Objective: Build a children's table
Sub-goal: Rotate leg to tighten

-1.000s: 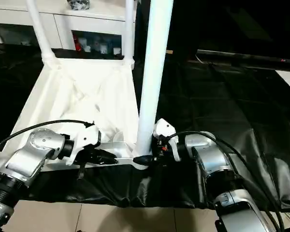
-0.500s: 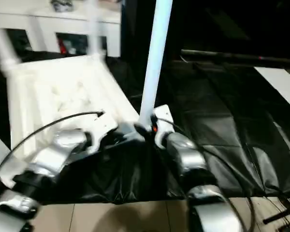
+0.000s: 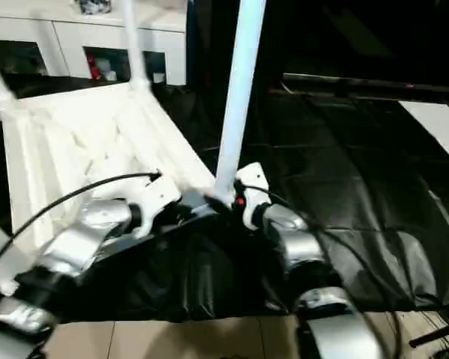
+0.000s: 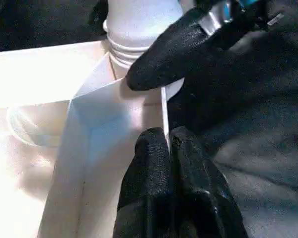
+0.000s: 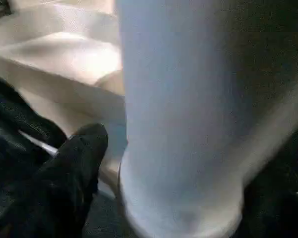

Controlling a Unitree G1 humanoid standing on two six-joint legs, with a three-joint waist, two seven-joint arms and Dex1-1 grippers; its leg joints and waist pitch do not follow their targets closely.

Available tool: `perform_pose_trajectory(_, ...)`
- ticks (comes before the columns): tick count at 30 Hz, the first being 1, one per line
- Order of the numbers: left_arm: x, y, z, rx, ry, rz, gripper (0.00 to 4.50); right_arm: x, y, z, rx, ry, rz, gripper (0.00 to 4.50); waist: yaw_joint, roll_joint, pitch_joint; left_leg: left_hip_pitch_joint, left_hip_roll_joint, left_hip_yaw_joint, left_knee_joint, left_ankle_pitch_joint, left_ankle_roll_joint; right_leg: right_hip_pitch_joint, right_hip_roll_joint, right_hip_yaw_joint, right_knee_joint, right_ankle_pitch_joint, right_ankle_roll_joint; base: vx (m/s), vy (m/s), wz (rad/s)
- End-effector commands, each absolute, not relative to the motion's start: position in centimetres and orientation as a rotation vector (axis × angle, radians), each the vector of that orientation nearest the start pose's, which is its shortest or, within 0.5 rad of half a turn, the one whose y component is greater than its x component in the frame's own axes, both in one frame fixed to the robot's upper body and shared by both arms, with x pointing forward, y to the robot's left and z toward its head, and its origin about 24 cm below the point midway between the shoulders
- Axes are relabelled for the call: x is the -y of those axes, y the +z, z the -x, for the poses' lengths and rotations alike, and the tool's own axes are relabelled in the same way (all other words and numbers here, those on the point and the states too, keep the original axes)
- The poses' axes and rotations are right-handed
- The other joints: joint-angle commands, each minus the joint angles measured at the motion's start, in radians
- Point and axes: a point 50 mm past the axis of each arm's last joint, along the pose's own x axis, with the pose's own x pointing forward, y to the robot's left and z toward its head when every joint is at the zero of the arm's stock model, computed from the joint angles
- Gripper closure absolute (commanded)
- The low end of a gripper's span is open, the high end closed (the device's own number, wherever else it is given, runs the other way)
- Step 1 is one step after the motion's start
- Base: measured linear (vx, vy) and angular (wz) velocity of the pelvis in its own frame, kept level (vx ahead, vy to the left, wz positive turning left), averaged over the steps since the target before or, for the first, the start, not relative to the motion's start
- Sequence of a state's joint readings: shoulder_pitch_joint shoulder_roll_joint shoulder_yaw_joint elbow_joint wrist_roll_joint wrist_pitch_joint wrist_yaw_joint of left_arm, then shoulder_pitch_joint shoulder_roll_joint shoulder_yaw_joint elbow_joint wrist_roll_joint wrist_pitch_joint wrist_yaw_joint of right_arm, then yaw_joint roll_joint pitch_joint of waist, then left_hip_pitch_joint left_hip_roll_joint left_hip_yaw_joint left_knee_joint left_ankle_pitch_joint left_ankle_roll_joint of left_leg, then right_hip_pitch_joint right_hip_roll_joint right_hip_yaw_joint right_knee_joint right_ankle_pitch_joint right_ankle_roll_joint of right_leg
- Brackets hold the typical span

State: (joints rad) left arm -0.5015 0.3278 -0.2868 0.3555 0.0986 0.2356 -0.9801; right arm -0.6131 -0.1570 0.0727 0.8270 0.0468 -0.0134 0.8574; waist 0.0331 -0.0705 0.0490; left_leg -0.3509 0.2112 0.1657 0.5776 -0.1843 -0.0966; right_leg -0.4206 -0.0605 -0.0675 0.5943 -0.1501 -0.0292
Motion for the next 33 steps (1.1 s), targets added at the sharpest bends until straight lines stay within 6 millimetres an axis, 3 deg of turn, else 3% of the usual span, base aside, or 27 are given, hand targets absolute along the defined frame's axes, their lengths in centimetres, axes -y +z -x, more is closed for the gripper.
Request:
perform_pose_trajectory(1,-9.7,6.0,-29.9,-0.345,-1.307,-0.472,4.50,10.4,3.6,-32.7,-0.276,1.102,0.134,0.63,0.002,0.009,-0.062,-0.001,0.019,0.008,-0.059,-0.200,0.061,0.060,-0.065,0.044,-0.063,-0.255,-0.207,0.000,0.000,0.00)
perform_pose_trajectory(5,-11.2,6.0,-29.6,-0.359,-1.352,-0.481,4.50,11.5,3.9,-32.0,-0.310,1.243,0.180,0.63,0.007,0.006,-0.060,0.003,0.020,0.007,-0.060,-0.234,0.056,0.058,-0.066,0.044,-0.067,-0.301,-0.196,0.000,0.000,0.00)
perform_pose_trajectory(6,-11.5,6.0,-29.5,-0.366,-1.365,-0.475,4.50,11.6,4.0,-31.8,-0.317,1.283,0.180,0.91,0.008,0.007,-0.058,0.002,0.021,0.006,-0.062,-0.239,0.055,0.058,-0.066,0.044,-0.068,-0.313,-0.189,0.000,0.000,0.00)
perform_pose_trajectory(8,-12.1,6.2,-29.3,-0.382,-1.397,-0.446,4.50,11.8,4.3,-31.3,-0.331,1.368,0.173,0.98,0.011,0.006,-0.059,0.003,0.022,0.006,-0.061,-0.239,0.056,0.057,-0.067,0.045,-0.066,-0.313,-0.189,0.000,0.000,0.00)
perform_pose_trajectory(16,-12.5,6.1,-28.8,-0.403,-1.439,-0.423,4.50,11.6,4.2,-30.5,-0.364,1.480,0.168,1.66,0.026,0.008,-0.060,0.002,0.023,0.007,-0.062,-0.210,0.044,0.060,-0.067,0.045,-0.061,-0.283,-0.193,0.000,0.000,0.00)
perform_pose_trajectory(21,-12.7,6.0,-28.7,-0.408,-1.445,-0.427,4.50,11.4,3.8,-30.1,-0.378,1.494,0.157,1.78,0.027,0.007,-0.061,0.003,0.022,0.007,-0.062,-0.213,0.038,0.059,-0.067,0.045,-0.063,-0.294,-0.186,0.000,0.000,0.00)
perform_pose_trajectory(24,-12.7,6.0,-29.0,-0.402,-1.419,-0.439,4.50,11.1,3.5,-30.0,-0.376,1.475,0.137,1.81,0.026,0.007,-0.059,0.003,0.022,0.006,-0.063,-0.224,0.034,0.058,-0.068,0.045,-0.066,-0.326,-0.177,0.000,0.000,0.00)
perform_pose_trajectory(25,-12.3,6.0,-29.7,-0.381,-1.342,-0.446,4.50,10.5,3.4,-30.5,-0.336,1.377,0.093,1.81,0.024,0.003,-0.059,0.003,0.022,0.007,-0.062,-0.226,0.033,0.058,-0.068,0.045,-0.067,-0.335,-0.172,0.000,0.000,0.00)
perform_pose_trajectory(27,-12.0,6.1,-30.0,-0.371,-1.306,-0.444,4.50,10.2,3.3,-30.9,-0.322,1.305,0.075,1.81,0.021,0.006,-0.056,0.003,0.022,0.005,-0.065,-0.238,0.021,0.054,-0.067,0.045,-0.070,-0.361,-0.166,0.000,0.000,0.00)
perform_pose_trajectory(29,-10.9,6.1,-30.8,-0.346,-1.215,-0.441,4.50,9.4,2.8,-32.2,-0.310,1.102,0.039,1.81,0.017,0.006,-0.056,0.004,0.021,0.004,-0.065,-0.256,0.009,0.053,-0.069,0.044,-0.073,-0.398,-0.151,0.000,0.000,0.00)
perform_pose_trajectory(30,-10.6,6.1,-30.9,-0.341,-1.199,-0.440,4.50,9.1,2.7,-32.4,-0.312,1.055,0.031,1.82,0.009,0.006,-0.049,0.004,0.018,0.001,-0.067,-0.289,-0.007,0.049,-0.067,0.040,-0.080,-0.468,-0.135,0.000,0.000,0.00)
perform_pose_trajectory(31,-9.8,6.1,-31.1,-0.332,-1.170,-0.436,4.50,8.6,2.5,-32.8,-0.315,0.973,0.013,1.82,0.003,0.007,-0.054,0.005,0.016,-0.005,-0.065,-0.305,-0.018,0.053,-0.073,0.036,-0.084,-0.526,-0.111,0.000,0.000,0.00)
perform_pose_trajectory(33,-9.3,6.2,-31.1,-0.326,-1.162,-0.428,4.50,8.2,2.5,-33.0,-0.309,0.944,0.004,1.83,-0.005,0.005,-0.056,-0.005,0.015,-0.009,-0.067,-0.293,-0.017,0.059,-0.075,0.033,-0.089,-0.542,-0.088,0.000,0.000,0.00)
